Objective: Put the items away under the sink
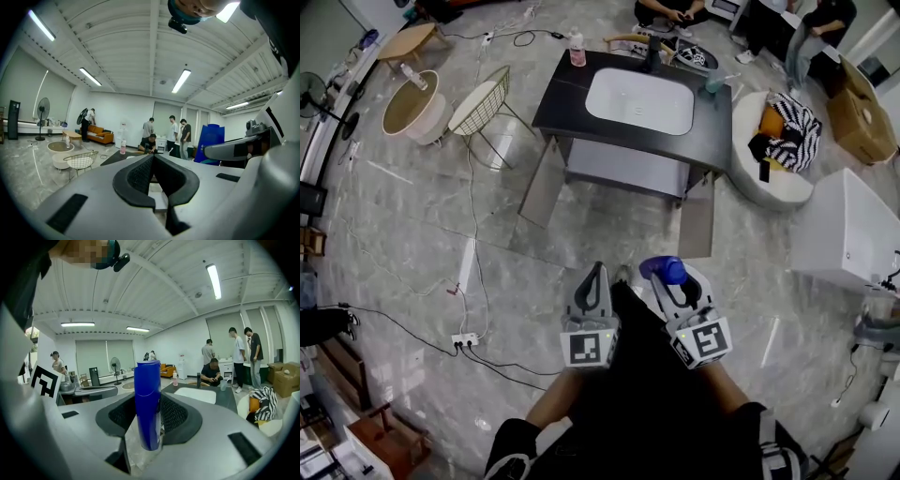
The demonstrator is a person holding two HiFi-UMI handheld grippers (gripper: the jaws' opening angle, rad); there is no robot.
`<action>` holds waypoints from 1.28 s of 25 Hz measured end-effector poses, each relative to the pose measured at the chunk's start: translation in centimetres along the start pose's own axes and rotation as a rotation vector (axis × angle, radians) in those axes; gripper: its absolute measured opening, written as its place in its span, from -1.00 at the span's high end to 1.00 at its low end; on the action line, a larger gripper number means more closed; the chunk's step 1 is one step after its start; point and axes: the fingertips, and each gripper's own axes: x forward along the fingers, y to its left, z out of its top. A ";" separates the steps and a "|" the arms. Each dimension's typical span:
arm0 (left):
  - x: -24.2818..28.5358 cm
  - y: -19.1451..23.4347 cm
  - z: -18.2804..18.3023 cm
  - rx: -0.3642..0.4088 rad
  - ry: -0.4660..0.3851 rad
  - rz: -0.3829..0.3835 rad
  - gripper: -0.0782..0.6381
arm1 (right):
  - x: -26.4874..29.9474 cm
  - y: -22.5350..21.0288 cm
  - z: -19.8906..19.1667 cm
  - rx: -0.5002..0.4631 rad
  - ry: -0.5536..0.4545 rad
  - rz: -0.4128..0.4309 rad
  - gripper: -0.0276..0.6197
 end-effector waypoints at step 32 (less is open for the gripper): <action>28.0 18.7 -14.7 -0.047 0.069 0.006 0.74 | 34.6 -12.5 -12.4 -0.033 0.015 0.006 0.45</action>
